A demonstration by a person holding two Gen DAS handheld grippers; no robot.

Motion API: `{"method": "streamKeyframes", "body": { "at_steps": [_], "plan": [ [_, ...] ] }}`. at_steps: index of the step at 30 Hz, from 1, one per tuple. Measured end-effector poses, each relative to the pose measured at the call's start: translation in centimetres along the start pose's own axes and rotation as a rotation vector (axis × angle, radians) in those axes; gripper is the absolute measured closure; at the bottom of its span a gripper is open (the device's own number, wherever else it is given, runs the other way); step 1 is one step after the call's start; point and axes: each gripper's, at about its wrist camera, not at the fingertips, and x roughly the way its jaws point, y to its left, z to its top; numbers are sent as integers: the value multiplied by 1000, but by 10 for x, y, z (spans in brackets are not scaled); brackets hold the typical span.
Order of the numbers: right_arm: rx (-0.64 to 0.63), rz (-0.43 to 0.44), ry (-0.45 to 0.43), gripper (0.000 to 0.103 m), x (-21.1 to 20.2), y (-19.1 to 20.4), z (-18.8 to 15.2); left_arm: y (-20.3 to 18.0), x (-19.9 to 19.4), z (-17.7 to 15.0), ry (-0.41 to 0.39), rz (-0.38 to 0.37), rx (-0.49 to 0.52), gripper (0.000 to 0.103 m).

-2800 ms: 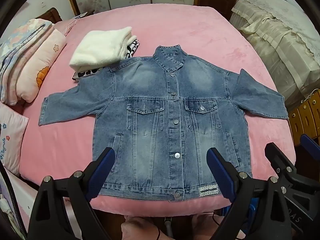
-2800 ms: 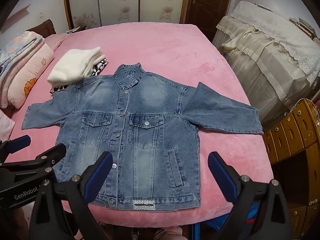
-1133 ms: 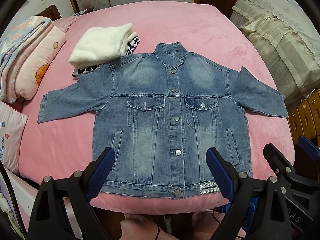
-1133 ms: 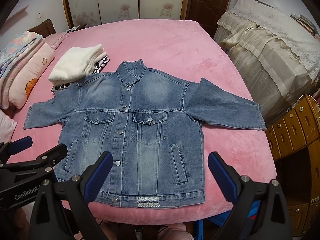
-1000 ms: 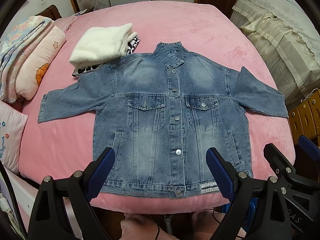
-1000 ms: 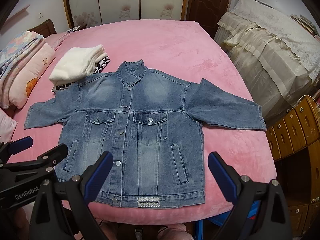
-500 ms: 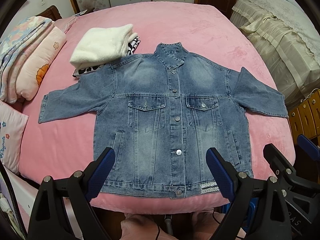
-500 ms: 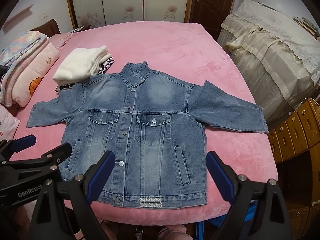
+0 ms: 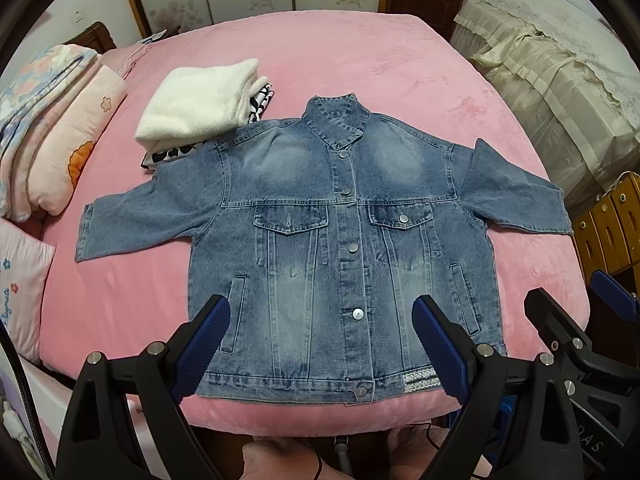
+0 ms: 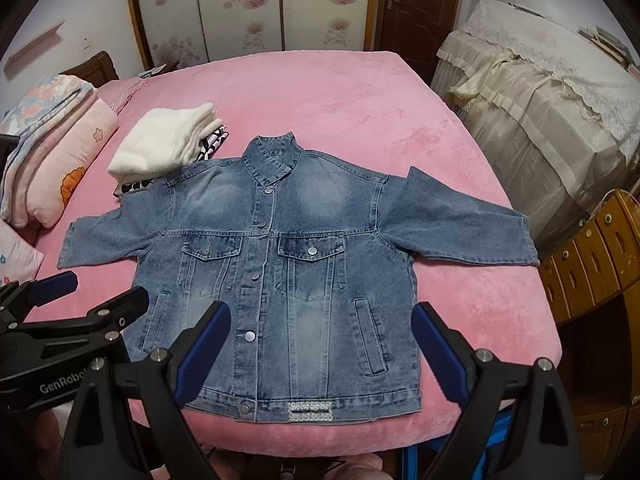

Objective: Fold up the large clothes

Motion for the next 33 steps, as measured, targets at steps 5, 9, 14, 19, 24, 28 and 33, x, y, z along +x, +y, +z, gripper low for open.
{"method": "streamKeyframes", "body": {
  "at_steps": [5,9,14,19,24,28,33],
  "plan": [
    [23,-13,2,10,0,2,0,2,0,6,-5,-19,21,12],
    [29,-27,4,10,-2,5,0,4,2,8,-1,-38,26,12],
    [40,-43,6,11,-5,7,-1,6,3,11,0,-59,35,12],
    [58,-55,3,10,-10,9,-3,6,-2,14,-17,-77,57,12],
    [60,-75,-20,10,-17,11,-7,1,-12,20,-65,-117,91,11],
    [24,-91,-70,10,-26,16,-10,-13,-27,26,-137,-116,154,11],
    [47,-102,-144,10,-41,2,-7,-35,-46,41,-198,-130,224,11]
  ]
}}
